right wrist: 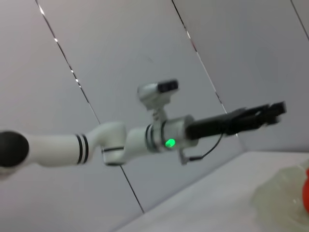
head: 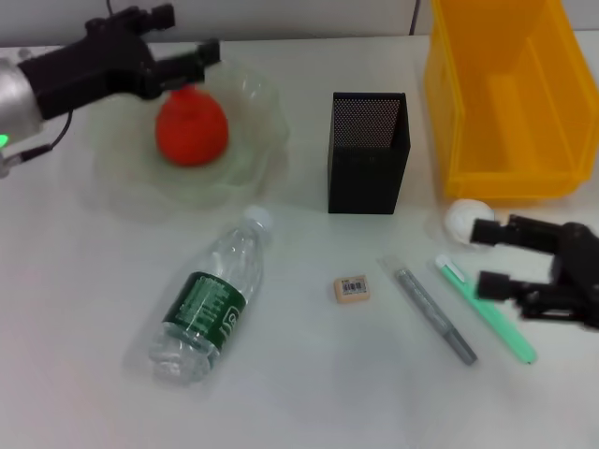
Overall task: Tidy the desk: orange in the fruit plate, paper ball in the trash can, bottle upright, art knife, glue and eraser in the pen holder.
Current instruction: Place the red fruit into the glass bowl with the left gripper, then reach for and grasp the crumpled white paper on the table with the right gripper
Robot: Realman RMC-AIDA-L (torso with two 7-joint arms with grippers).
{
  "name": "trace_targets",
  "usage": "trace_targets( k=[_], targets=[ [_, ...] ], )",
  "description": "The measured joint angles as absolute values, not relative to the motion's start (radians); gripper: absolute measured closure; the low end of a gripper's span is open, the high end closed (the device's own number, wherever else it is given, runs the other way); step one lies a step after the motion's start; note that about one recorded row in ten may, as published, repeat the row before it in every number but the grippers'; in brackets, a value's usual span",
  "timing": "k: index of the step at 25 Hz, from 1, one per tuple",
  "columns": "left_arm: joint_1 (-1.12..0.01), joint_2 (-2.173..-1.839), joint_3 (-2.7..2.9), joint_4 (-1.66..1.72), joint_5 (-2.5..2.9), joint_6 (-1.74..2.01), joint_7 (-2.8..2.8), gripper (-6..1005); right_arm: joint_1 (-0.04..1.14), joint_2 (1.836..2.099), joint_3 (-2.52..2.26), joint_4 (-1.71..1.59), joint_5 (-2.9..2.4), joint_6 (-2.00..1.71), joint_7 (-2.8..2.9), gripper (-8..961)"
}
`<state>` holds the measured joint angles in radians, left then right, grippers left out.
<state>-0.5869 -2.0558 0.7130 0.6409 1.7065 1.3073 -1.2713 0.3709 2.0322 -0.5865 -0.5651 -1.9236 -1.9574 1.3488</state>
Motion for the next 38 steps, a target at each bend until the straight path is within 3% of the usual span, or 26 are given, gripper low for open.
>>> trace_targets(
  k=[1, 4, 6, 9, 16, 20, 25, 38],
  targets=[
    [-0.587, -2.056, 0.713, 0.641, 1.706, 1.307, -1.271, 290, 0.375, 2.022, -0.534, -0.634, -1.923, -2.01, 1.41, 152],
    [-0.527, -2.007, 0.727, 0.679, 1.724, 1.593, -1.291, 165, 0.385, 2.008, -0.479, -0.738, -1.922, -2.06, 1.505, 152],
    [-0.495, -1.973, 0.73, 0.681, 1.769, 1.75, -1.294, 163, 0.4, 1.992, -0.447, -0.938, -1.926, -2.094, 1.672, 152],
    [-0.474, -1.961, 0.729, 0.683, 1.81, 1.813, -1.291, 160, 0.406, 1.99, -0.454, -1.114, -1.953, -2.1, 1.81, 152],
    [-0.425, -1.955, 0.719, 0.687, 1.909, 1.833, -1.288, 164, 0.427, 2.02, -0.683, -1.774, -2.219, -2.104, 2.308, 154],
    [-0.421, -1.954, 0.719, 0.687, 1.91, 1.823, -1.288, 167, 0.458, 2.04, -0.794, -1.879, -2.38, -2.1, 2.445, 156],
    [-0.425, -1.952, 0.719, 0.687, 1.922, 1.808, -1.293, 171, 0.51, 2.084, -0.945, -1.865, -2.605, -2.068, 2.542, 158],
    [-0.403, -1.944, 0.719, 0.686, 1.925, 1.793, -1.285, 182, 0.466, 2.083, -1.152, -1.501, -2.593, -1.624, 2.617, 164]
  ],
)
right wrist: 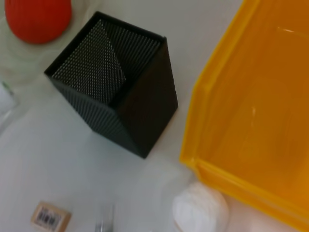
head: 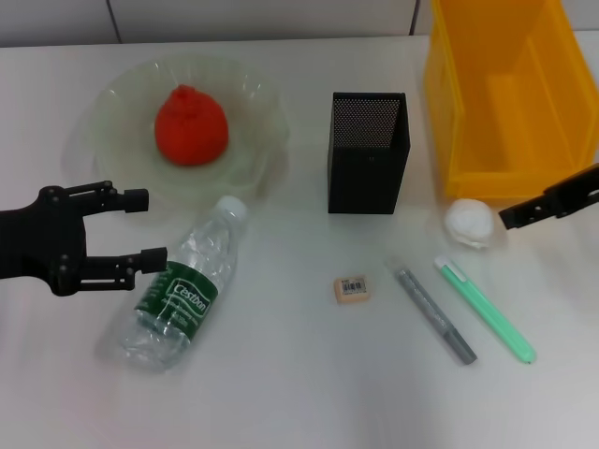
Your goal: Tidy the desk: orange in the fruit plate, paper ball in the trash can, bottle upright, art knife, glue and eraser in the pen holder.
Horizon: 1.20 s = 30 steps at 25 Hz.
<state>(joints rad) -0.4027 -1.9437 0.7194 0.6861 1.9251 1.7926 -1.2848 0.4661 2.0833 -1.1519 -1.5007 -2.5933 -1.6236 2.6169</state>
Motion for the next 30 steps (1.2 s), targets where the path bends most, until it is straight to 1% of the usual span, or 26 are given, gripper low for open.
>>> trace_targets(
  k=[2, 7, 11, 13, 21, 30],
  targets=[
    [-0.4, -1.943, 0.719, 0.686, 1.925, 1.791, -1.285, 183, 0.484, 2.081, -1.148, -1.415, -2.576, -1.568, 2.602, 165],
    [-0.389, -1.942, 0.719, 0.687, 1.925, 1.782, -1.284, 187, 0.515, 2.081, -1.151, -1.33, -2.565, -1.511, 2.59, 167],
    [-0.383, -1.943, 0.719, 0.676, 1.938, 1.78, -1.273, 191, 0.562, 2.08, -1.153, -1.217, -2.549, -1.467, 2.59, 169],
    [-0.378, -1.948, 0.719, 0.674, 1.951, 1.778, -1.265, 192, 0.597, 2.08, -1.154, -1.136, -2.55, -1.438, 2.586, 170],
    [-0.369, -1.951, 0.719, 0.673, 1.952, 1.777, -1.26, 199, 0.621, 2.079, -1.155, -1.056, -2.553, -1.378, 2.557, 173],
    [-0.369, -1.952, 0.719, 0.673, 1.951, 1.77, -1.259, 206, 0.615, 2.081, -1.15, -1.079, -2.534, -1.427, 2.541, 317]
  ],
)
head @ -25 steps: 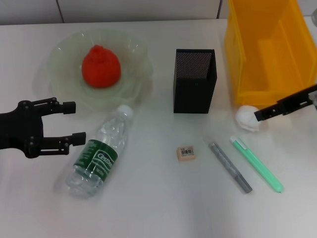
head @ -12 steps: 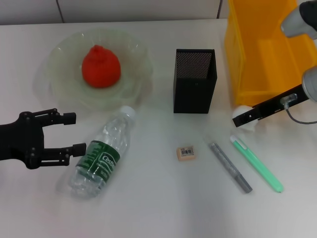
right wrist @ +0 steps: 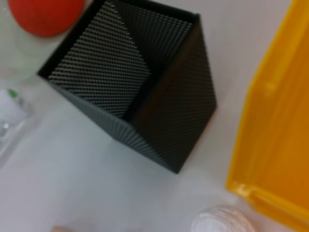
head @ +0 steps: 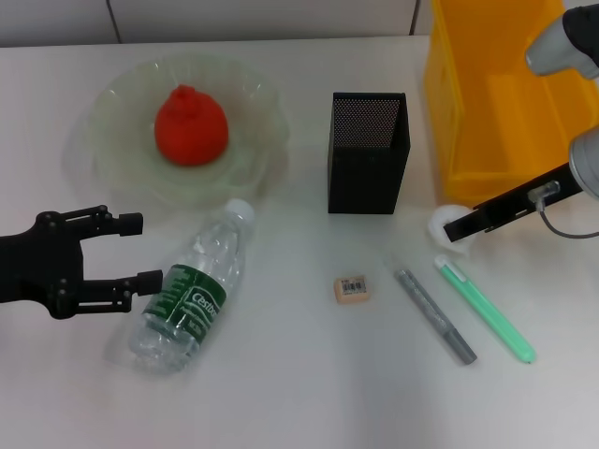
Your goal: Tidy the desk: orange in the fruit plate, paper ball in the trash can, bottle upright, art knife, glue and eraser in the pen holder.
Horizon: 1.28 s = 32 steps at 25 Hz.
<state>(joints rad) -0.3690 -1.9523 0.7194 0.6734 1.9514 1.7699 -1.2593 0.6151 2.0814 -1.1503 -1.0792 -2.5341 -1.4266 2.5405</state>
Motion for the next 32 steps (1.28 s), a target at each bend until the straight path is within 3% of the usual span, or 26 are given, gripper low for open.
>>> trace_targets(
  k=[2, 4, 10, 16, 21, 27, 32],
  targets=[
    [-0.369, -1.953, 0.719, 0.673, 1.949, 1.771, -1.259, 208, 0.61, 2.081, -1.139, -1.127, -2.495, -1.493, 2.535, 349],
    [-0.368, -1.952, 0.716, 0.673, 1.948, 1.773, -1.261, 209, 0.599, 2.079, -1.1, -1.212, -2.449, -1.577, 2.528, 527],
    [-0.367, -1.953, 0.707, 0.677, 1.947, 1.779, -1.295, 214, 0.568, 2.078, -0.878, -1.494, -2.42, -1.701, 2.51, 549],
    [-0.376, -1.96, 0.704, 0.748, 1.941, 1.838, -1.47, 219, 0.484, 2.078, -0.786, -1.539, -2.334, -1.52, 2.449, 497],
    [-0.372, -2.004, 0.742, 0.959, 1.957, 1.859, -1.699, 223, 0.46, 2.078, -0.768, -1.433, -2.224, -1.461, 2.331, 453],
    [-0.414, -2.063, 0.807, 1.264, 2.134, 1.86, -2.122, 228, 0.433, 2.077, -0.695, -1.296, -2.035, -1.477, 2.12, 334],
    [-0.468, -2.066, 0.912, 1.312, 2.182, 1.834, -2.389, 232, 0.39, 2.065, -0.659, -1.179, -1.898, -1.577, 1.943, 234]
  ],
)
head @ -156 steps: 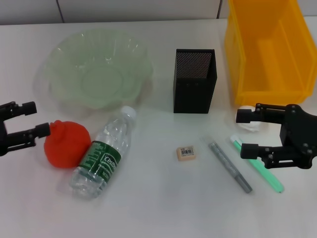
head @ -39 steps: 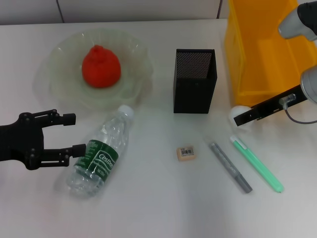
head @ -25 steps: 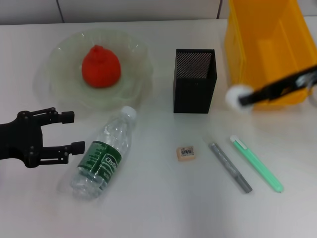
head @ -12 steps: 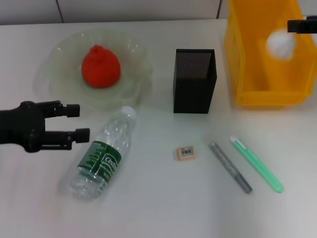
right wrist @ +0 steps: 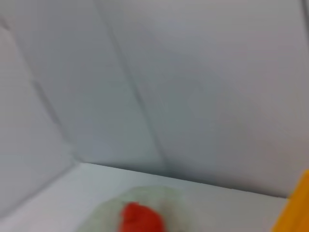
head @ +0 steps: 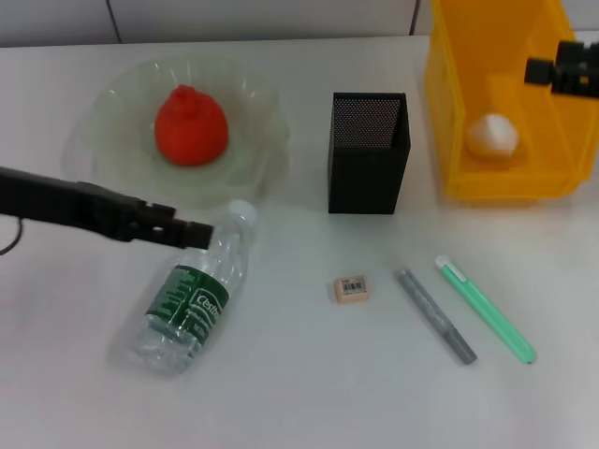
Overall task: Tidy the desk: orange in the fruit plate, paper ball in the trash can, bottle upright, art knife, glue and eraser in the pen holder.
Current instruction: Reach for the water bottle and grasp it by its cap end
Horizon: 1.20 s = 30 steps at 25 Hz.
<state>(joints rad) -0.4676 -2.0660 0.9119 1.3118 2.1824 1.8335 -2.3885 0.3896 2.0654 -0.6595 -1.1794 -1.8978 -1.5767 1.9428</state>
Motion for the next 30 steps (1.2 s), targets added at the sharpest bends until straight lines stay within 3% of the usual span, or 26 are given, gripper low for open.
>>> trace_targets(
  k=[2, 6, 13, 30],
  targets=[
    [-0.493, -2.066, 0.943, 1.308, 2.219, 1.818, -2.456, 234, 0.37, 2.064, -0.653, -1.125, -1.846, -1.649, 1.897, 142],
    [-0.518, -2.07, 0.988, 1.297, 2.27, 1.759, -2.542, 237, 0.342, 2.061, -0.65, -1.003, -1.801, -1.8, 1.73, 142],
    [-0.564, -2.071, 1.081, 1.213, 2.36, 1.63, -2.597, 243, 0.339, 2.027, -0.669, -0.768, -1.852, -1.875, 1.521, 142],
    [-0.573, -2.076, 1.37, 1.177, 2.392, 1.419, -2.666, 256, 0.335, 2.028, -0.652, -0.695, -1.879, -1.866, 1.46, 142]
  ],
)
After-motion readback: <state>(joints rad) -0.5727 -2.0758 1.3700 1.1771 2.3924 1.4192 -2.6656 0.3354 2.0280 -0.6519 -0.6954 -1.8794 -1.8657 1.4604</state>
